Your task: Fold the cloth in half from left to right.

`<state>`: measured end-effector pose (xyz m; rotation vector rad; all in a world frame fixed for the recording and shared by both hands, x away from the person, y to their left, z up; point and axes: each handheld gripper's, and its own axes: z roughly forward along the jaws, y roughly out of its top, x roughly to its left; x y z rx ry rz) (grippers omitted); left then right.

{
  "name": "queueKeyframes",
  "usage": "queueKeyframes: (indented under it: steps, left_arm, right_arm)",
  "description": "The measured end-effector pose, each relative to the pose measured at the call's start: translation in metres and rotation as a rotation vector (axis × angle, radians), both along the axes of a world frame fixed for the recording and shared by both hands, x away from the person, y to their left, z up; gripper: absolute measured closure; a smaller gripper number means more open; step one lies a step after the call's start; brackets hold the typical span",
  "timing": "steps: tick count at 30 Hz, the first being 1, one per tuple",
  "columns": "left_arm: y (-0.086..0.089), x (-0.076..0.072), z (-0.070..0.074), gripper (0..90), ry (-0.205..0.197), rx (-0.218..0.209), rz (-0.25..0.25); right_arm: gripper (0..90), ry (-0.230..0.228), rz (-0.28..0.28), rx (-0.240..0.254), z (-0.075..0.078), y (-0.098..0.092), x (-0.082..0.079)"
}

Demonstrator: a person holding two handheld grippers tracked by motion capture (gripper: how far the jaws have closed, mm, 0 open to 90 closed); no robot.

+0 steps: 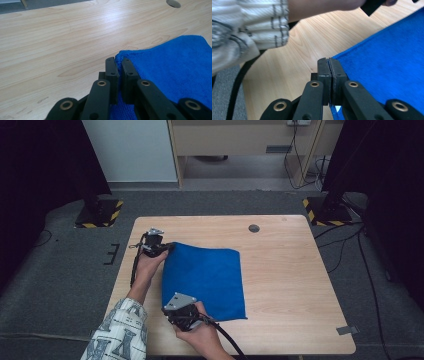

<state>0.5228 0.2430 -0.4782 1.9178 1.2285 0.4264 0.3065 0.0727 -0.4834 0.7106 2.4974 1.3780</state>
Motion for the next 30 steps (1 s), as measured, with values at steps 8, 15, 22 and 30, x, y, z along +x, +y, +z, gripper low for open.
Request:
queueKeyframes:
  steps: [8, 15, 22, 30]
  left_arm:
    - [-0.033, 0.006, -0.009, 84.4, 0.020, -0.009, 0.017]
    - [-0.063, 0.007, -0.004, 84.2, 0.006, -0.004, 0.001]
    - [-0.087, 0.009, -0.001, 84.2, -0.002, -0.018, -0.008]
    - [-0.115, 0.011, -0.004, 83.6, 0.003, -0.015, -0.036]
  right_arm:
    - [88.7, 0.015, -0.031, 0.017, -0.004, -0.033, -0.001]
    - [88.8, 0.014, -0.064, 0.004, -0.008, -0.067, -0.002]
    - [88.8, 0.008, -0.111, -0.001, -0.005, -0.098, -0.001]
    - [88.8, -0.002, -0.135, -0.015, 0.000, -0.123, 0.004]
